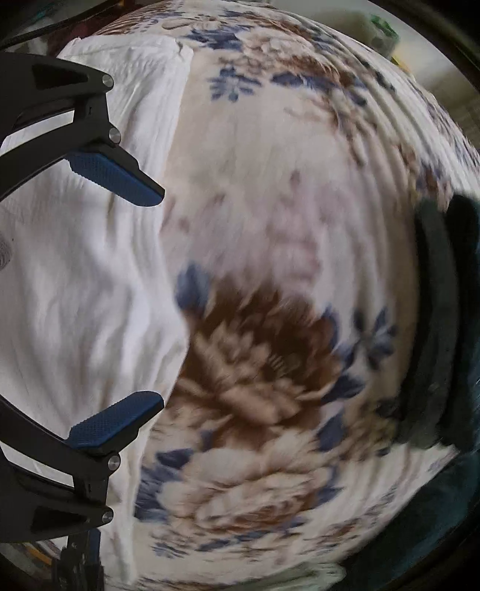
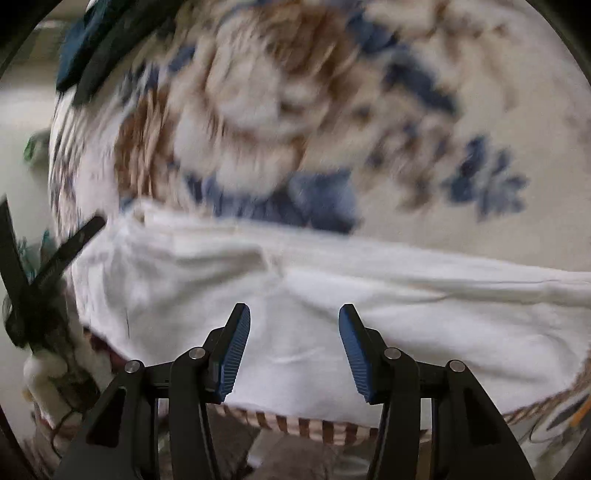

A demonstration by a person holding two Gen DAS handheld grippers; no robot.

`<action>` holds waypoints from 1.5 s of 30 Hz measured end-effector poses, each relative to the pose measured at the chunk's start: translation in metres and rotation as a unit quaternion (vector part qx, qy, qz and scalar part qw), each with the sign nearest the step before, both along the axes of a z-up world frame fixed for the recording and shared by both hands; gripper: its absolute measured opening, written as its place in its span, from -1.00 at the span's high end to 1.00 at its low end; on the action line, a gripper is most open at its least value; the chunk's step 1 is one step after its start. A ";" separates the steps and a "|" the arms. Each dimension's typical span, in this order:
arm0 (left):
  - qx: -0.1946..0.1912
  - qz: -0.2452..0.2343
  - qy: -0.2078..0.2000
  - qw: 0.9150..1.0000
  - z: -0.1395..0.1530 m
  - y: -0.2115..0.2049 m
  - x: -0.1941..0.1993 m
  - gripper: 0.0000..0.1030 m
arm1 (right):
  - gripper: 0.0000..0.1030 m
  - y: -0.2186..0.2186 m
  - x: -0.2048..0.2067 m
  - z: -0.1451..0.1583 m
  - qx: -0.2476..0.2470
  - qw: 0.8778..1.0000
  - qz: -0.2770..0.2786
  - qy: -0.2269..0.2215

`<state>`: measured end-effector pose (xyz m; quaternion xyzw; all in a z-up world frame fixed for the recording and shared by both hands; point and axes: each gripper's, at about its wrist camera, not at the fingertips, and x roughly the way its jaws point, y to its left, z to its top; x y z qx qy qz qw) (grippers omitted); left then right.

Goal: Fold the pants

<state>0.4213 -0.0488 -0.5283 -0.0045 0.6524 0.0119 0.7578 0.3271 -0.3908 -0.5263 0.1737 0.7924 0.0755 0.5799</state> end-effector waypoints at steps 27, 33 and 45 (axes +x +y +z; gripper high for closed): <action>-0.006 -0.053 -0.014 0.998 0.021 -0.156 -0.053 -1.00 | 0.08 -0.297 -0.101 0.046 -0.235 0.933 -0.255 -0.095; 0.024 -0.059 -0.007 0.998 0.005 -0.158 -0.059 -1.00 | 0.87 -0.278 -0.099 0.063 -0.269 0.924 -0.229 -0.148; 0.060 -0.042 0.010 0.997 -0.028 -0.149 -0.043 -1.00 | 0.67 -0.317 -0.106 0.023 -0.177 0.928 -0.316 -0.082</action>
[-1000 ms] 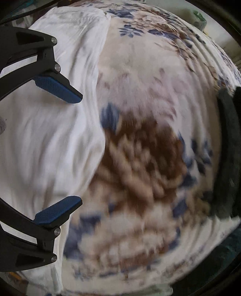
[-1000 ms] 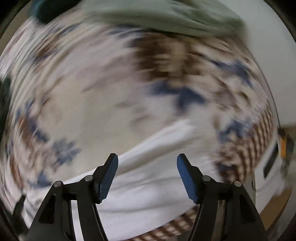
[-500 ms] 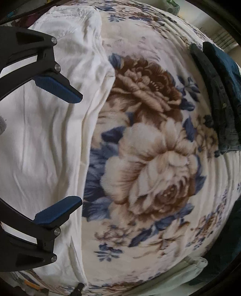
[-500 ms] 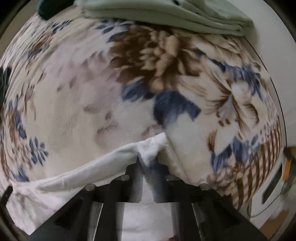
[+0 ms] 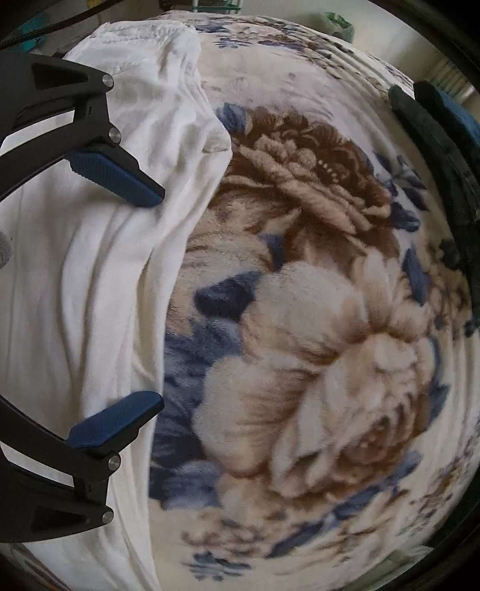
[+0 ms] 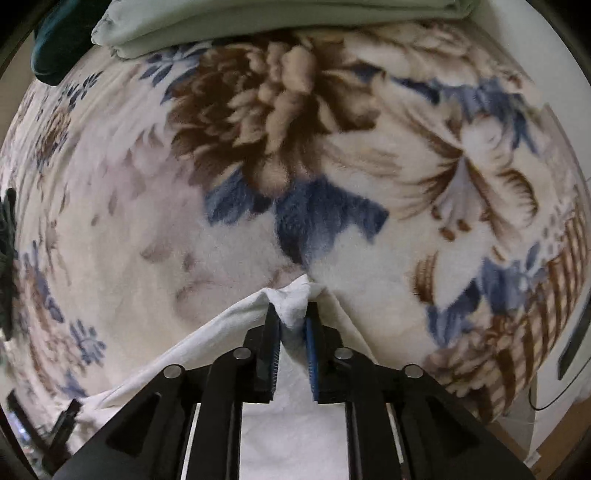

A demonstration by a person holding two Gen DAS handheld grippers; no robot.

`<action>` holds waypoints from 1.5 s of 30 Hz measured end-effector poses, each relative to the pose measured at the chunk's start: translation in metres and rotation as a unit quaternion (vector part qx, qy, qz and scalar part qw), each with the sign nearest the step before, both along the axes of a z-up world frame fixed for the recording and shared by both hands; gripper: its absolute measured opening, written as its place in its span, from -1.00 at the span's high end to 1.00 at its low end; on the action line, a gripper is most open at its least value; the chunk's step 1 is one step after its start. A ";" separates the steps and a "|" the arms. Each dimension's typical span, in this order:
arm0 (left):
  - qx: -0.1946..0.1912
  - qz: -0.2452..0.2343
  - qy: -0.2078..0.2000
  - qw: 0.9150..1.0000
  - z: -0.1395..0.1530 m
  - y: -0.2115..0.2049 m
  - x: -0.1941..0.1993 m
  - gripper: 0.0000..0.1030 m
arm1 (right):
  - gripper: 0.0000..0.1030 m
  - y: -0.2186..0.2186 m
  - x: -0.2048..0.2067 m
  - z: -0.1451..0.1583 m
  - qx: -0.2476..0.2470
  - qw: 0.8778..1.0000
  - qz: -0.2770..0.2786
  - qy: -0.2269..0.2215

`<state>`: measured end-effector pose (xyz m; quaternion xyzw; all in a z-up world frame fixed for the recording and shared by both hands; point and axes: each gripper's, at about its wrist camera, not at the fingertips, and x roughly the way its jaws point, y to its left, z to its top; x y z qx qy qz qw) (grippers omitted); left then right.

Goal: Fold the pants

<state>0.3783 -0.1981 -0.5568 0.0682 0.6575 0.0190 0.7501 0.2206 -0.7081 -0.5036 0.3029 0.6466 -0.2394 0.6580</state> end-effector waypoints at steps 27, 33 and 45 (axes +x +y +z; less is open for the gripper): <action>-0.084 -0.016 0.079 0.993 -0.041 -0.037 -0.086 -1.00 | -0.07 0.022 -0.169 -0.092 0.265 0.864 -0.234 -0.360; -0.110 -0.010 0.085 0.990 -0.030 -0.032 -0.081 -1.00 | 0.83 0.033 -0.168 -0.074 0.209 0.883 -0.235 -0.347; -0.116 0.090 0.026 0.989 0.049 0.114 -0.076 -1.00 | 0.83 0.125 -0.137 0.064 0.067 0.934 -0.126 -0.327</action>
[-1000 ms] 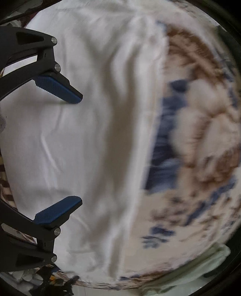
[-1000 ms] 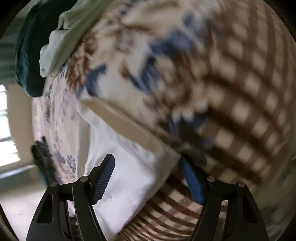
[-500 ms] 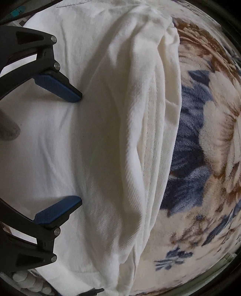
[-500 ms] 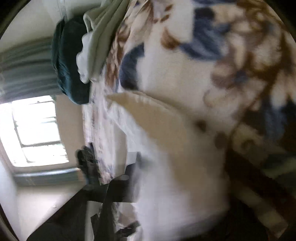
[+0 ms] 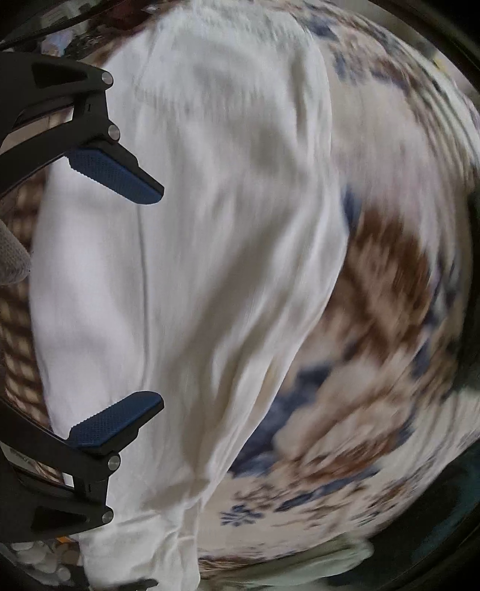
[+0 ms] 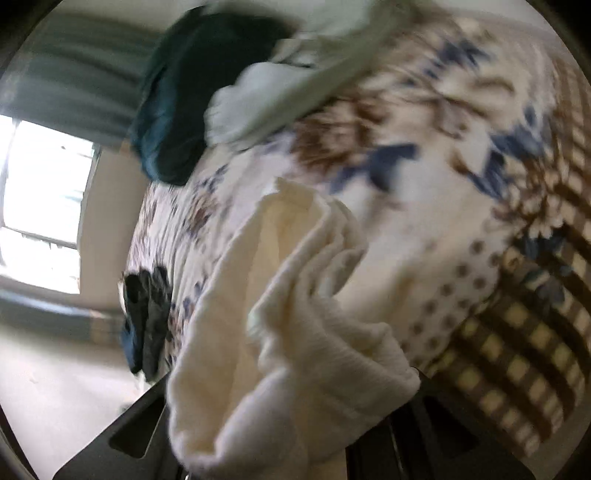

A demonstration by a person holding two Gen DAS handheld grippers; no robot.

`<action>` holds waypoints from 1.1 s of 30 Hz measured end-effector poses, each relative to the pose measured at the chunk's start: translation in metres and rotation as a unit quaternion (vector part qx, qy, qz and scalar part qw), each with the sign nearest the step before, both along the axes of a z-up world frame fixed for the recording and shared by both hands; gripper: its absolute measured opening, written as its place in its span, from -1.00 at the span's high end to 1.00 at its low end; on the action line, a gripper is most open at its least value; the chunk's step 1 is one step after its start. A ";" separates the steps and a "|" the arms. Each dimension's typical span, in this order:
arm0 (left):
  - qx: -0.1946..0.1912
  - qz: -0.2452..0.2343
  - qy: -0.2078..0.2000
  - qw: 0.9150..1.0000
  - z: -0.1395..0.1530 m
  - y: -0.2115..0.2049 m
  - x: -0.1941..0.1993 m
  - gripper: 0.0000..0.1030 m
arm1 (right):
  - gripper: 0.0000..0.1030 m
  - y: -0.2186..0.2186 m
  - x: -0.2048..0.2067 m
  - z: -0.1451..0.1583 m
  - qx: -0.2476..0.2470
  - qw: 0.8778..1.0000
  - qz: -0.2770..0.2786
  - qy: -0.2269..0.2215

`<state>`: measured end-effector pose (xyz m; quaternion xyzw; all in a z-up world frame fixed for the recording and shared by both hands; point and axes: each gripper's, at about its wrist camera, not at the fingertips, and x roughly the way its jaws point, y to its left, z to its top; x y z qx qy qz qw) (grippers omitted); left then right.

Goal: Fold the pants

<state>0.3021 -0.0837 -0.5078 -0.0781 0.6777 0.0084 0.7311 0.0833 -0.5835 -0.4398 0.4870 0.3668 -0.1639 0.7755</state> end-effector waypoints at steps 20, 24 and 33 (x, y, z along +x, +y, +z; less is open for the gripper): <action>0.073 0.076 -0.047 0.993 0.026 0.244 -0.044 -1.00 | 0.74 0.519 0.078 -0.074 -0.229 0.902 0.340 0.138; 0.057 0.083 -0.053 0.993 0.027 0.242 -0.033 -1.00 | -0.40 0.539 0.072 -0.084 -0.203 0.871 0.420 0.151; -0.027 0.014 -0.063 0.998 0.026 0.133 0.003 -1.00 | -0.52 0.394 0.027 -0.036 -0.032 0.928 0.336 0.159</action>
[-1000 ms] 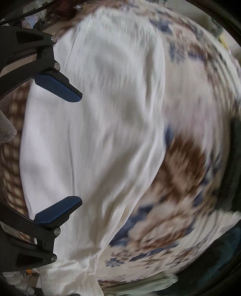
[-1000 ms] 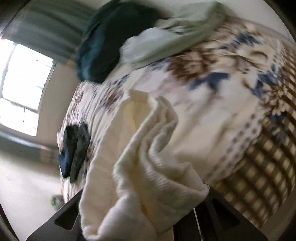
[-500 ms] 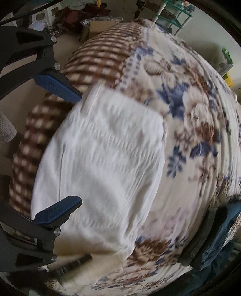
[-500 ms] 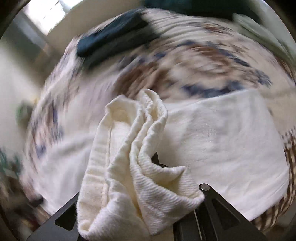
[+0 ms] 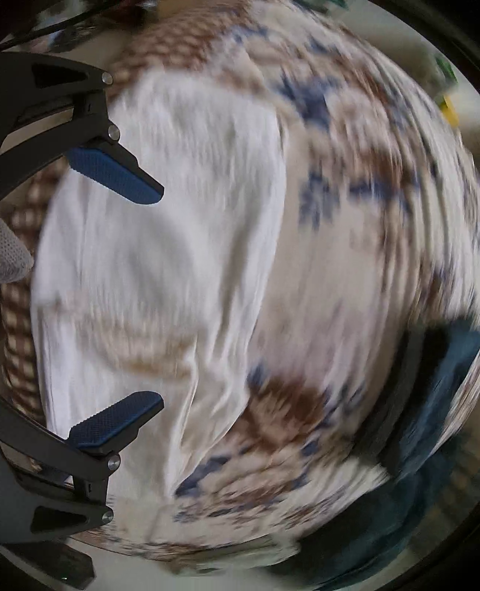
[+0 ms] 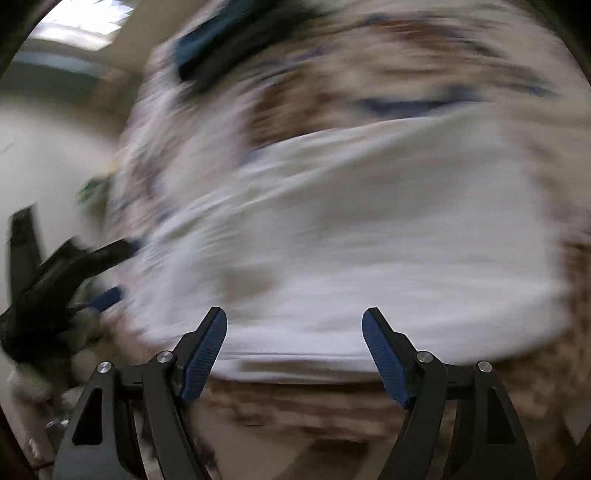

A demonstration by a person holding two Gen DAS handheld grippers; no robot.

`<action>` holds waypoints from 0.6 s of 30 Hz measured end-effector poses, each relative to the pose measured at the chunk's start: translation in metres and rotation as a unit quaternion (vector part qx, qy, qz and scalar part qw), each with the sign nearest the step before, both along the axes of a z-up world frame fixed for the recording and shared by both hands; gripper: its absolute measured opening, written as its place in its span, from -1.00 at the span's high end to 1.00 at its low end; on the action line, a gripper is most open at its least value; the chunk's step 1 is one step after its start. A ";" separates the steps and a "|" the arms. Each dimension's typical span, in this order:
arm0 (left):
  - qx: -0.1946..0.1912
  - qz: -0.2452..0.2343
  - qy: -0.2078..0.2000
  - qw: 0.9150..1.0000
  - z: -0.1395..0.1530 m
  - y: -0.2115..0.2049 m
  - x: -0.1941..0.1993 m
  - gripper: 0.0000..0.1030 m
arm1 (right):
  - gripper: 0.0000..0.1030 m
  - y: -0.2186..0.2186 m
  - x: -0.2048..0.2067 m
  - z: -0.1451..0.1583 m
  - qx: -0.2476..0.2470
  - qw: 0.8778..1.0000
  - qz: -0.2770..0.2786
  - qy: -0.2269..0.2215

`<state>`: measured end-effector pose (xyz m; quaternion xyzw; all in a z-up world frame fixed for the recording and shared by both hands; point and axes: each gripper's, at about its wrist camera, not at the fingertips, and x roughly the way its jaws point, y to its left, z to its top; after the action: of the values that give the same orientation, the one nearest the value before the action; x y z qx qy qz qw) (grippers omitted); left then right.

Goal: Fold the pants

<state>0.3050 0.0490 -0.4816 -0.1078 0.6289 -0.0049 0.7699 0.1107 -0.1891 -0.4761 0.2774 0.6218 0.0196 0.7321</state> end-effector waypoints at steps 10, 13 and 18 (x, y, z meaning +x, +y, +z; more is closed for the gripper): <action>0.107 -0.036 0.068 0.991 -0.083 -0.021 -0.012 -1.00 | -0.45 -0.105 -0.011 -0.065 -0.157 0.979 0.005 0.133; 0.095 -0.021 0.057 0.994 -0.059 -0.015 -0.024 -1.00 | -0.47 -0.120 -0.017 -0.059 -0.106 0.986 -0.030 0.126; 0.147 -0.072 0.064 0.984 -0.068 -0.034 -0.053 -1.00 | -0.48 -0.120 -0.027 -0.071 -0.084 0.987 -0.026 0.136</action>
<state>0.2521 0.0154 -0.5497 0.0520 0.6770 0.0388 0.7331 0.0840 -0.3092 -0.5474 0.2308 0.7077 -0.0898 0.6616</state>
